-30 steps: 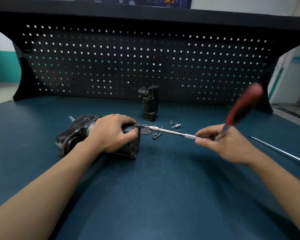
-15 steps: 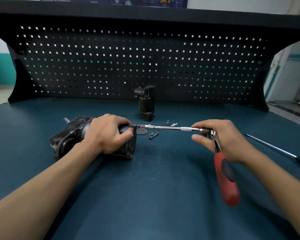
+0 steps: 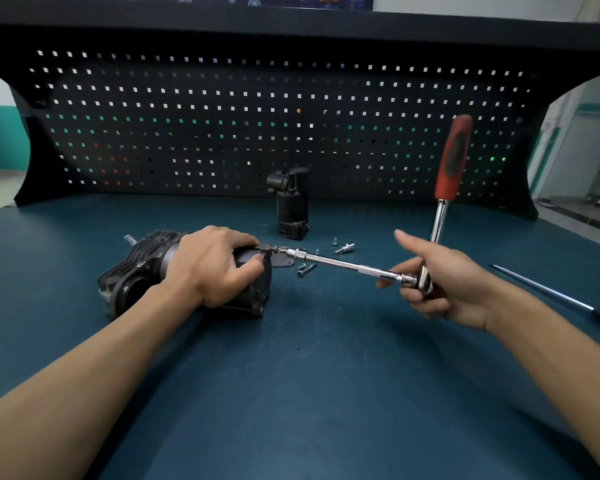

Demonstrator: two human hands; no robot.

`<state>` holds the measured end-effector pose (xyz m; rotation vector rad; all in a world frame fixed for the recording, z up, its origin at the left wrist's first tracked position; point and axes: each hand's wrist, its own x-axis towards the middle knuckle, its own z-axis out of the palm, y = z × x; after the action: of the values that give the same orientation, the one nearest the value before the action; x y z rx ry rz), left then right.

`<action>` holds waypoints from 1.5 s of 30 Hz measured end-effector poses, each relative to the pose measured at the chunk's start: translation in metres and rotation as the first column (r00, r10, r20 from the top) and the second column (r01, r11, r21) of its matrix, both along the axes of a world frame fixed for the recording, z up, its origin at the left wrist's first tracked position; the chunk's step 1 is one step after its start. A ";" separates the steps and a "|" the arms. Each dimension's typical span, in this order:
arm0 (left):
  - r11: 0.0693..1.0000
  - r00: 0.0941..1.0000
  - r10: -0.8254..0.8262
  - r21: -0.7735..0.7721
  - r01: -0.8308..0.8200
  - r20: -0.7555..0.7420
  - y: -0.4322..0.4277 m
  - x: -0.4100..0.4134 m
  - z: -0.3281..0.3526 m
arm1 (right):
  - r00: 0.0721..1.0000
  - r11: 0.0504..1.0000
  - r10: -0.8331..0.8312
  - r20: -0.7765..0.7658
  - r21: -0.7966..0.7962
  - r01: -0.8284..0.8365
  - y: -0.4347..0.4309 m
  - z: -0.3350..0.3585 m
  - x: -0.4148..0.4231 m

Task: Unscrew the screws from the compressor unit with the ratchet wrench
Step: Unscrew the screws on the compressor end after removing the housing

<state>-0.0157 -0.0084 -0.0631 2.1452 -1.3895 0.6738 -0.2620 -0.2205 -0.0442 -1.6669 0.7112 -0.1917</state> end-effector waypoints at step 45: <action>0.998 0.999 0.048 0.030 -0.049 0.006 -0.003 0.004 0.000 | 0.969 0.655 0.215 0.125 -0.754 -0.048 -0.017 -0.013 -0.004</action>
<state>-0.0120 -0.0111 -0.0631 2.2089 -1.3628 0.6816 -0.2658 -0.2378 -0.0572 -2.4412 0.3450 -0.6133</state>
